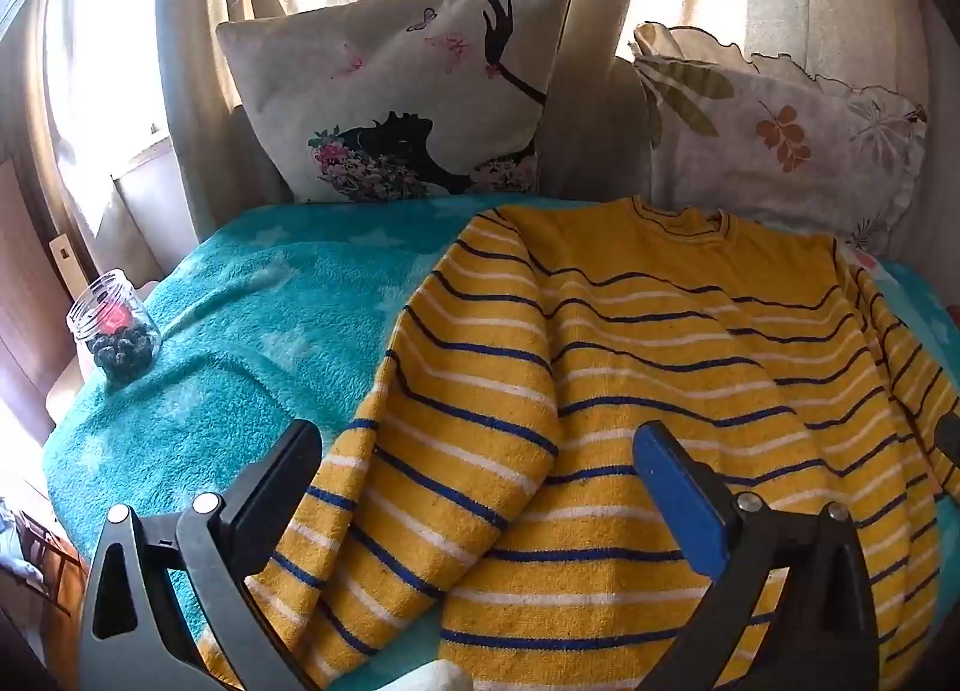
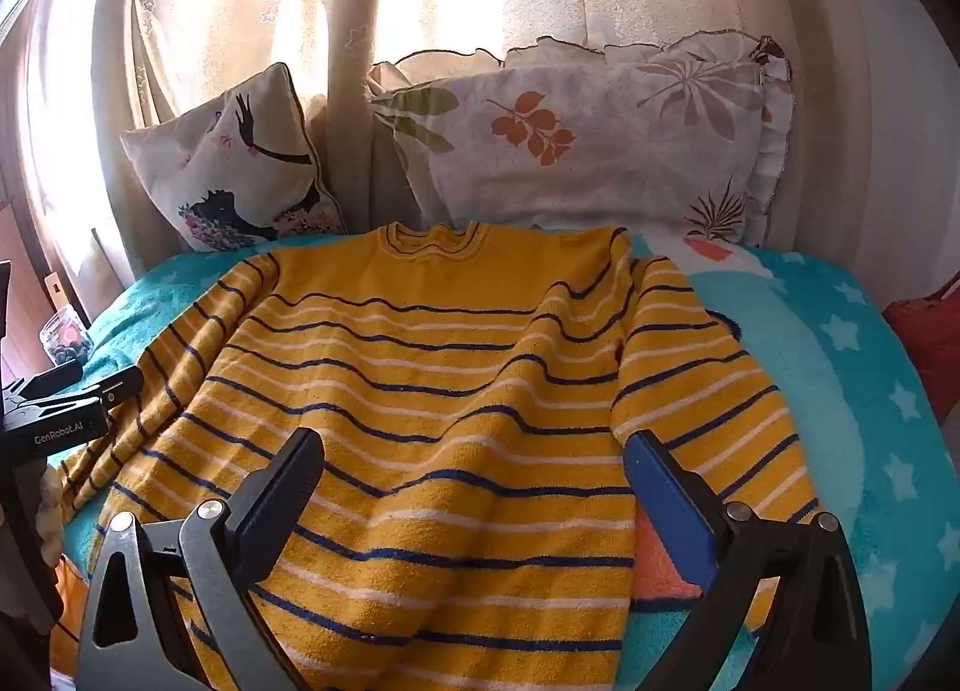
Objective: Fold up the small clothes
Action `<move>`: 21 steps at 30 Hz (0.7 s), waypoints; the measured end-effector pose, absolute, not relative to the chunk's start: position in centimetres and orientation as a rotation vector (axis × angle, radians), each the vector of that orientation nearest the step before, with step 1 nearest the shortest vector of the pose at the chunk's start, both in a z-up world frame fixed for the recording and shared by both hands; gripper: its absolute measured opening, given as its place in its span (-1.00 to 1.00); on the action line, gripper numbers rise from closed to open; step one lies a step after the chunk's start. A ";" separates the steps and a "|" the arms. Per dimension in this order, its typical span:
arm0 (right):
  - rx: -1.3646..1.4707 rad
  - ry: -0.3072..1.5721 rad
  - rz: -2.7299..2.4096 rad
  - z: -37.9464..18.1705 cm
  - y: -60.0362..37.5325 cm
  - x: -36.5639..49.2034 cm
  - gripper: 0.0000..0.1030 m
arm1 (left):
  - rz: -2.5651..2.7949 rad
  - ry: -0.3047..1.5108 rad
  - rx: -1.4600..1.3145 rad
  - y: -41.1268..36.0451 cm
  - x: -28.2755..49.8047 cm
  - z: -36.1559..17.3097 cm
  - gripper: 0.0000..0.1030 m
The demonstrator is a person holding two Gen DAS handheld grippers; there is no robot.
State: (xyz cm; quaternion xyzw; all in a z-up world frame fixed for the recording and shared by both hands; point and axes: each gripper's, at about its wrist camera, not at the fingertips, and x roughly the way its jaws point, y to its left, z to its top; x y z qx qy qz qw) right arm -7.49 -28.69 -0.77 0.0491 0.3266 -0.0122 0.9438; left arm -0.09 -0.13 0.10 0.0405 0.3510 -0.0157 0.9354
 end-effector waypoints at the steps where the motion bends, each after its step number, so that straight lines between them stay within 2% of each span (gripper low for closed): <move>1: 0.101 0.669 -0.024 -0.9 -28.6 -7.5 0.98 | -0.032 0.712 0.088 -0.2 -0.1 0.1 1.00; 21: 0.038 0.725 -0.110 -3.1 -28.0 -7.1 0.98 | -0.019 0.719 0.098 -0.7 -0.8 -1.2 1.00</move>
